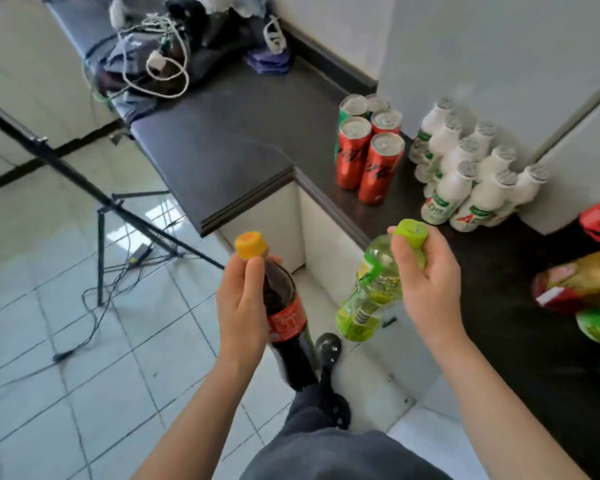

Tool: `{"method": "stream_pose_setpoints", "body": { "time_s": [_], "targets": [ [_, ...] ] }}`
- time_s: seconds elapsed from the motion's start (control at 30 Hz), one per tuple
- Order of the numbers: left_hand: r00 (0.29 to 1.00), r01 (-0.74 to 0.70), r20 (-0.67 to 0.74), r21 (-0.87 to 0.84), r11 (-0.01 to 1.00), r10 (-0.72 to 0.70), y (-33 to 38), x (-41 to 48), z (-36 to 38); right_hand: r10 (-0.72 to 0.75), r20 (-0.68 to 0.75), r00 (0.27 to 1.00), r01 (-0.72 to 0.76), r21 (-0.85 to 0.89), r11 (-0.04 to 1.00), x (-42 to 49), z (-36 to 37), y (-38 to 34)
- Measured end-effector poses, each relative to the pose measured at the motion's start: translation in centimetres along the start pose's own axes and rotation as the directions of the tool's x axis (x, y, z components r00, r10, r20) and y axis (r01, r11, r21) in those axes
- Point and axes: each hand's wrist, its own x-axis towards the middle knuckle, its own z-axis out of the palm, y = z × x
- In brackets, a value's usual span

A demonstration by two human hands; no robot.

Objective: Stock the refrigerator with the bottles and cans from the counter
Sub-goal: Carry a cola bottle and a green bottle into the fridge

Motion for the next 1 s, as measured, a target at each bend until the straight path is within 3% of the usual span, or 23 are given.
{"method": "stream_pose_setpoints", "body": {
  "time_s": [0.3,0.6,0.73,1.0],
  "targets": [
    [0.906,0.157,-0.394,-0.03,0.987,-0.156,-3.2,-6.0,-13.4,-0.008,0.408,0.913,-0.035,0.098,0.995,-5.6,11.8,-2.5],
    [0.781,0.098,-0.61,-0.091,0.991,-0.133,-4.8,-9.7,-26.7,-0.128,0.67,0.731,0.068,0.116,0.991,-13.3,24.1,-8.8],
    [0.69,0.079,-0.71,-0.116,0.99,-0.138,-5.7,-13.2,-36.0,-0.165,0.75,0.64,0.109,0.125,0.986,-19.6,31.5,-12.5],
    [0.408,0.08,-0.908,-0.063,0.995,-0.09,-8.0,-21.7,-56.3,-0.223,0.88,0.418,0.098,0.2,0.975,-34.6,46.8,-18.7]
  ]
}}
